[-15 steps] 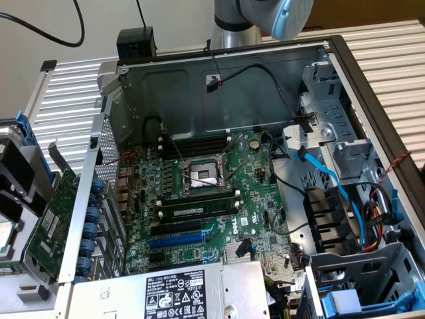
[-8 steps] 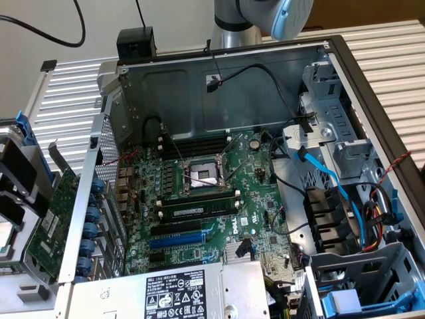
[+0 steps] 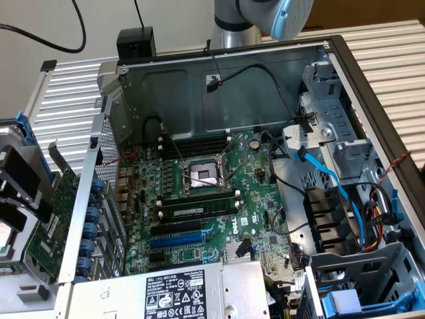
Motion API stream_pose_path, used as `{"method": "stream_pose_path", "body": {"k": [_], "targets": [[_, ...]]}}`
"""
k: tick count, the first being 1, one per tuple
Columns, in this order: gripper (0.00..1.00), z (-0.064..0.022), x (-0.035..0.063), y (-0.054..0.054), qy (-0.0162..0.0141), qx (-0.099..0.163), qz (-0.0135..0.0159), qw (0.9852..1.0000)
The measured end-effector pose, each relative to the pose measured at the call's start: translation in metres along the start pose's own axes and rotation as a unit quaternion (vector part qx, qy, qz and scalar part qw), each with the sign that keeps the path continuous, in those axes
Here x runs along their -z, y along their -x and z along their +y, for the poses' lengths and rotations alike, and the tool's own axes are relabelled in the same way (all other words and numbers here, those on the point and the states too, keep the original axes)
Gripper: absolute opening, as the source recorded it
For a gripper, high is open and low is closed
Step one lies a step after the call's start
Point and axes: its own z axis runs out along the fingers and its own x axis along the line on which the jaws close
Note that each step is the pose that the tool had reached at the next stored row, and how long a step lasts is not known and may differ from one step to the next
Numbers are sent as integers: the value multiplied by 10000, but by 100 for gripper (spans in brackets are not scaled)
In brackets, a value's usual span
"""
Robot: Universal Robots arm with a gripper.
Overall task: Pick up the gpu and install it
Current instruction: 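Reach for the gpu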
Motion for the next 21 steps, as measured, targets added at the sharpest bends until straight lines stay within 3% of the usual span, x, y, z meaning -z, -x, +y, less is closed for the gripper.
{"method": "stream_pose_path", "body": {"k": [4, 5, 6, 7, 9, 10, 14, 15, 18, 21], "targets": [[64, 0, -76, 3, -10, -15, -2, 10000], [64, 2, -84, 1, -34, -9, -7, 10000], [64, 1, -86, 1, -90, 13, -17, 10000], [64, 1, -86, 2, -120, 27, -22, 9999], [64, 2, -85, 2, -124, 29, -22, 9999], [64, 6, -84, 1, -148, 38, -25, 9999], [64, 35, -87, -4, -463, 175, -77, 9987], [64, 35, -87, -4, -497, 190, -83, 9986], [64, 38, -87, -4, -522, 201, -87, 9984], [64, 81, -108, 2, -600, 234, -99, 9979]]}}
